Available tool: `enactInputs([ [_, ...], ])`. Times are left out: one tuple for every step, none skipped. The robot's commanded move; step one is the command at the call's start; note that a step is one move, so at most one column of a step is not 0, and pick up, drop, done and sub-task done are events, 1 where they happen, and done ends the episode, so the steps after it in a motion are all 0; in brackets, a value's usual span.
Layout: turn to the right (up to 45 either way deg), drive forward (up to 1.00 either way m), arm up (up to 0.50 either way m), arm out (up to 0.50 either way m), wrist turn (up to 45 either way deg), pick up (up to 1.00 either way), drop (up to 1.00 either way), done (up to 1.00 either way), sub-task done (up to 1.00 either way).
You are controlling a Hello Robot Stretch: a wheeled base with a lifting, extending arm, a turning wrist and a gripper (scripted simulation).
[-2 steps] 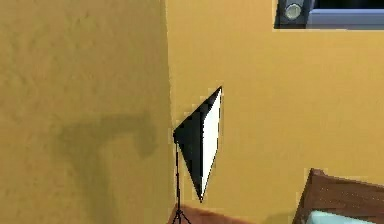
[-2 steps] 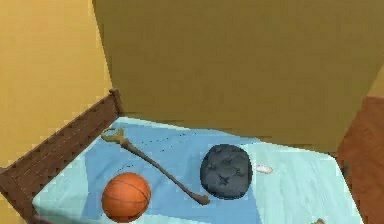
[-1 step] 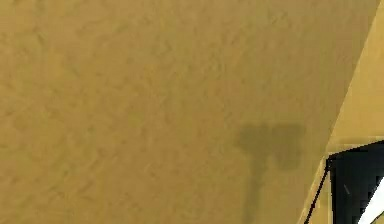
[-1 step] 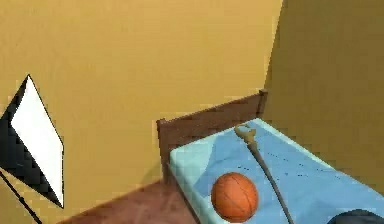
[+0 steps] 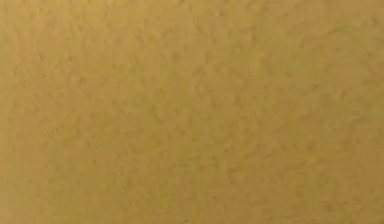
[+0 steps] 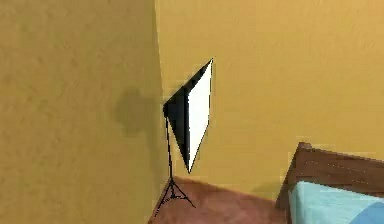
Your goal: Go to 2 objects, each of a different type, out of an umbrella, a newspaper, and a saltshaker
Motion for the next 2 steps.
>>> enactInputs([
  [-45.0, 0.0, 0.0, 0.0, 0.0, 0.0, 0.0, 0.0, 0.0],
  [-36.0, 0.0, 0.0, 0.0, 0.0, 0.0, 0.0, 0.0, 0.0],
])
